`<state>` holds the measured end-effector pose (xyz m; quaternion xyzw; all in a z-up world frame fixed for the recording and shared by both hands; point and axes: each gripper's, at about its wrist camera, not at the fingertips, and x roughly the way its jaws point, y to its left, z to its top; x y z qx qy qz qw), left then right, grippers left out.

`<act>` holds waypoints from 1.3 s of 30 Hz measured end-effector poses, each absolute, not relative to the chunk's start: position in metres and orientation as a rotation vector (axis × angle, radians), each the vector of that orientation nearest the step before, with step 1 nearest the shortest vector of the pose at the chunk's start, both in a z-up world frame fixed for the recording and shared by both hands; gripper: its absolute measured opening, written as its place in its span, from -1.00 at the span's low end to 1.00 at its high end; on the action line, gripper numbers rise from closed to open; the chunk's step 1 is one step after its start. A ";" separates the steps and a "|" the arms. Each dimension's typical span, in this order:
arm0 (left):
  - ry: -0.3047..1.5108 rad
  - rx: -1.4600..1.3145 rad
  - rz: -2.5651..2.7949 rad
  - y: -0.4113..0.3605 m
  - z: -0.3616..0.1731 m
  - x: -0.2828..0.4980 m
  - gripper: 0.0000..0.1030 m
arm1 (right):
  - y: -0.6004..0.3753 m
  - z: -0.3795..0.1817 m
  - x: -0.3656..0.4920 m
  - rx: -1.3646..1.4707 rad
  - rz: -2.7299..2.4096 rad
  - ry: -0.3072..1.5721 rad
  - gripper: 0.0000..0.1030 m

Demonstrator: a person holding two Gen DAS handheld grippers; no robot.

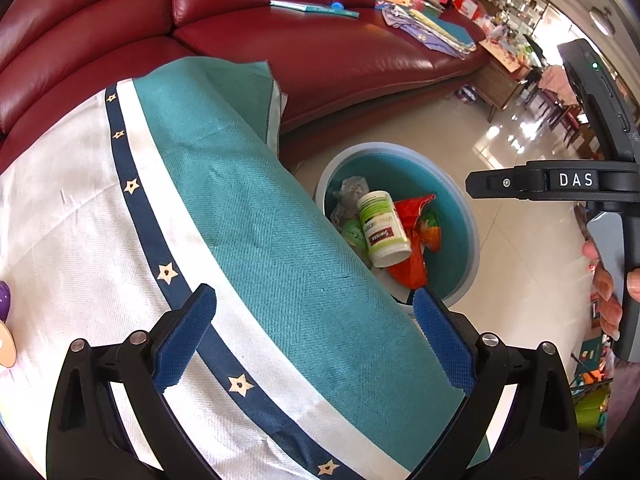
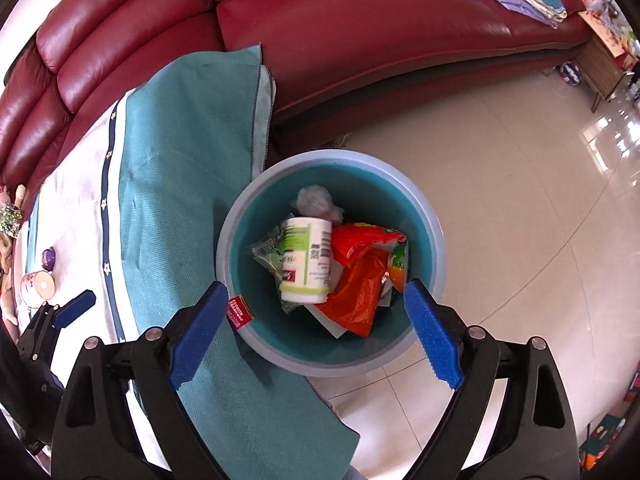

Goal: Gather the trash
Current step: 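Move both tools back over the table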

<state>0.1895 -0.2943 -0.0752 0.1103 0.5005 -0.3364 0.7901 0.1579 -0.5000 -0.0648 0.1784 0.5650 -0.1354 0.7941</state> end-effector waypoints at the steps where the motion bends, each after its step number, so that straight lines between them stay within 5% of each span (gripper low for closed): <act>1: 1.080 0.235 -0.723 -0.293 -0.075 0.190 0.92 | -0.499 -0.065 0.157 0.381 -0.294 1.218 0.66; 22: 1.034 0.175 -0.683 -0.230 -0.053 0.176 0.92 | -0.449 -0.046 0.144 0.325 -0.301 1.240 0.66; 39: 1.128 -0.172 -0.364 -0.068 -0.063 0.207 0.92 | -0.324 -0.047 0.207 0.145 -0.092 1.294 0.66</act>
